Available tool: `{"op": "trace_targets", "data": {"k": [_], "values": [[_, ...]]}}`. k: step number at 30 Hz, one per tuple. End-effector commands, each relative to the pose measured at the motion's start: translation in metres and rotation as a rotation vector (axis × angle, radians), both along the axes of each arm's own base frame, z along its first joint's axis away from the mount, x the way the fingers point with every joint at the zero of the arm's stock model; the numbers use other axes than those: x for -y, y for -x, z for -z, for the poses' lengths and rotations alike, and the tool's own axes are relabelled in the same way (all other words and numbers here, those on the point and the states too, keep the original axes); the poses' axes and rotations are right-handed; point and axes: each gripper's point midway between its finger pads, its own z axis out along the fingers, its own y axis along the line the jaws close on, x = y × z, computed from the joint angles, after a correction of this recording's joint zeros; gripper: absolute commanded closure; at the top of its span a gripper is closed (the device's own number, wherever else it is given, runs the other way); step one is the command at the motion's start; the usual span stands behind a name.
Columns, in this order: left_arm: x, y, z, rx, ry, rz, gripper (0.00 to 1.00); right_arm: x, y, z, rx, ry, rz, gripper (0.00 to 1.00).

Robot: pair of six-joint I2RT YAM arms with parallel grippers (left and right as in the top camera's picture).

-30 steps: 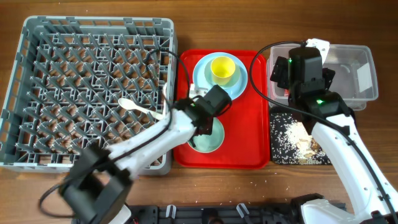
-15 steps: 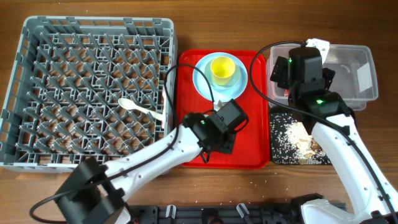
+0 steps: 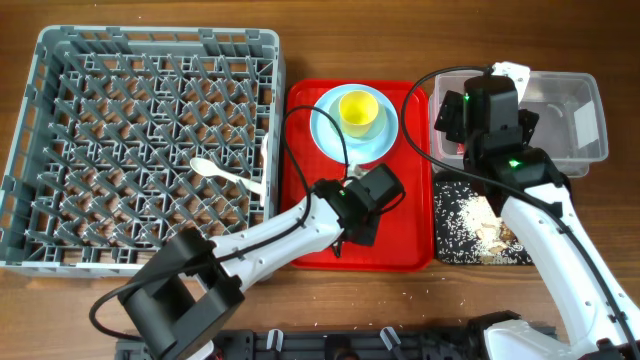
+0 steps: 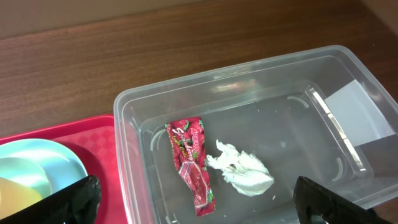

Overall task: Sort waste into correct bins and load items into the dishwasher rack
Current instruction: 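Lift the green bowl into the dish rack and release it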

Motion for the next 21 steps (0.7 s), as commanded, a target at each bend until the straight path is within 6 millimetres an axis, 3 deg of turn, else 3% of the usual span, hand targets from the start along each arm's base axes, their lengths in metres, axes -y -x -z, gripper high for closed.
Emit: {"op": "trace_targets", "data": {"k": [1,4,9,12,13,15,16,18,20,21], "values": [[-0.004,0.002,0.005,-0.007,-0.023,-0.022,0.75,0.003,-0.002,-0.008,0.020,0.003,0.011,0.00],[-0.007,0.004,0.006,-0.016,-0.036,-0.022,0.96,0.003,-0.002,-0.008,0.019,0.004,0.011,0.00],[-0.008,0.005,0.006,-0.021,-0.040,-0.021,0.96,0.003,-0.002,-0.008,0.019,0.003,0.011,0.00],[0.012,0.021,-0.011,-0.133,0.096,0.019,0.96,0.003,-0.002,-0.008,0.019,0.004,0.011,0.00],[0.031,0.027,-0.040,-0.184,0.243,0.086,0.96,0.003,-0.002,-0.008,0.019,0.004,0.011,0.00],[0.034,0.017,-0.098,-0.174,0.433,0.087,0.96,0.003,-0.002,-0.008,0.019,0.003,0.011,0.00],[0.022,0.007,-0.128,-0.154,0.520,0.061,0.96,0.003,-0.002,-0.008,0.019,0.004,0.011,0.00],[-0.010,-0.002,-0.168,-0.171,0.653,0.012,0.96,0.003,-0.002,-0.008,0.020,0.003,0.011,0.00],[-0.070,0.004,-0.224,-0.237,0.973,0.106,0.96,0.003,-0.002,-0.008,0.019,0.003,0.011,0.00],[-0.080,0.003,-0.228,-0.237,1.008,0.095,0.96,0.003,-0.002,-0.008,0.019,0.003,0.011,0.00]]}}
